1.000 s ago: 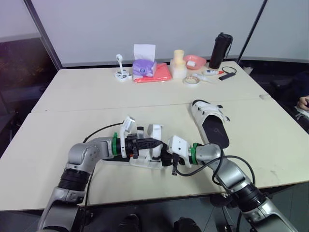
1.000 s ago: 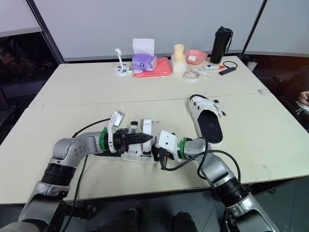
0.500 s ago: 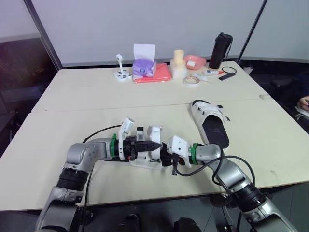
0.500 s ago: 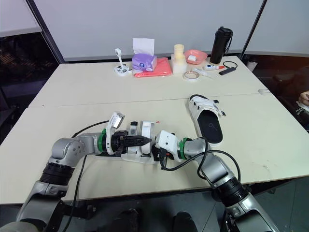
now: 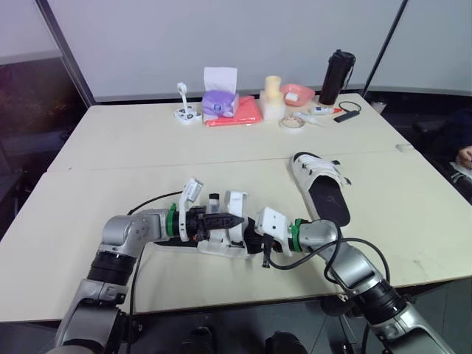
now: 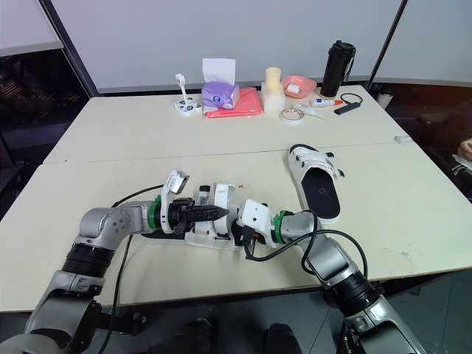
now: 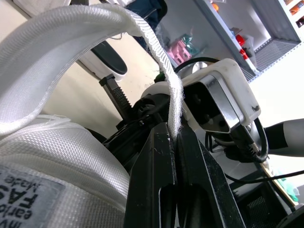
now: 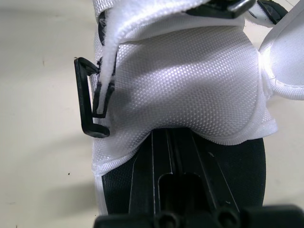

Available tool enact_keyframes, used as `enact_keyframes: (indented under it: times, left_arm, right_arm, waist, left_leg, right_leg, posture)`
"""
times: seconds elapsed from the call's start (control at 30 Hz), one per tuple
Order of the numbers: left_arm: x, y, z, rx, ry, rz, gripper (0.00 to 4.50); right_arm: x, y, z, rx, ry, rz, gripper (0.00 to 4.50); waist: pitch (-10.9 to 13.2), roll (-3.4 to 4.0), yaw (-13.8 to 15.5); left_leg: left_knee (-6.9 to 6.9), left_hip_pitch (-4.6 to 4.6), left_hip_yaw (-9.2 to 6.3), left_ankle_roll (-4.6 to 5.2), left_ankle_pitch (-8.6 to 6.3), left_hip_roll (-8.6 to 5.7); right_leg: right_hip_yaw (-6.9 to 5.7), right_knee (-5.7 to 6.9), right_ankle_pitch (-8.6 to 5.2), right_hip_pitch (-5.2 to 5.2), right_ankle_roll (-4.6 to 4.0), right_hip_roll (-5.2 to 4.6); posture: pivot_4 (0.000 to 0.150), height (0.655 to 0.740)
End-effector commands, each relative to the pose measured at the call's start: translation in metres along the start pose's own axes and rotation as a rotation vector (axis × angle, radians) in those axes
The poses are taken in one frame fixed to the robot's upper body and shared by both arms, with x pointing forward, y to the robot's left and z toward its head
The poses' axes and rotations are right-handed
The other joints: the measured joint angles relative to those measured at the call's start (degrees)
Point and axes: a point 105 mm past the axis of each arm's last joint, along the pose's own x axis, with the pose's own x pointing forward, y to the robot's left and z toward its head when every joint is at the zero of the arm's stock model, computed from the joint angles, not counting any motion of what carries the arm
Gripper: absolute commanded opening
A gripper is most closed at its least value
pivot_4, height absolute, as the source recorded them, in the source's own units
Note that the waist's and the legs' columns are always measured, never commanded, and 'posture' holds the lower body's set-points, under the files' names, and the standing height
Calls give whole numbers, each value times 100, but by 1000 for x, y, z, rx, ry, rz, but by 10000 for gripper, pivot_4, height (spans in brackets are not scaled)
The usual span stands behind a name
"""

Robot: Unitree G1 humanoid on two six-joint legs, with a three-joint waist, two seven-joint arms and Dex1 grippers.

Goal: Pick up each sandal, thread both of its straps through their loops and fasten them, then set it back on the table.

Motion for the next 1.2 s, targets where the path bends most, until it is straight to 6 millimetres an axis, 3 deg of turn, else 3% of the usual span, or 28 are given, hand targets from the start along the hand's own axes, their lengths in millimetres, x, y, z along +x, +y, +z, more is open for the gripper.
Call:
enact_keyframes:
  times: [0.03, 0.3, 0.6, 1.0, 1.2]
  left_arm:
    - [1, -7, 9, 21, -13, -26, 159]
    - [3, -12, 9, 15, -15, -47, 159]
    - [7, -9, -4, 20, 23, -33, 159]
    - [3, 16, -12, 229, 113, 85, 159]
    - [7, 10, -17, 258, 153, 23, 159]
  right_arm:
    - [3, 14, -41, 86, 160, 29, 0]
    - [3, 15, -42, 83, 165, 28, 0]
    - [4, 15, -42, 81, 166, 29, 0]
    - [4, 15, -42, 75, 167, 30, 0]
    - [4, 14, -41, 75, 165, 26, 0]
  waist:
    - [0, 0, -2]
    - [0, 0, -4]
    - [0, 0, -5]
    - [-7, -2, -2]
    - [-8, -3, -7]
  left_leg:
    - [-1, 0, 0, 0, 0, 0]
    - [-4, 0, 0, 0, 0, 0]
    - [-7, 0, 1, -1, -1, 12]
    - [-22, 0, 7, -1, -1, 20]
    - [-35, 1, 9, 0, 0, 23]
  right_leg:
    - [0, -2, 0, 0, 0, 0]
    - [-1, -12, 1, 1, 0, 0]
    - [-1, -23, 1, 3, -2, 1]
    - [-3, -49, 7, 6, -14, 3]
    - [-3, -56, 7, 4, -14, 4]
  posture:
    - [1500, 7344]
    - [1500, 7344]
    - [1500, 7344]
    - [1500, 7344]
    - [1500, 7344]
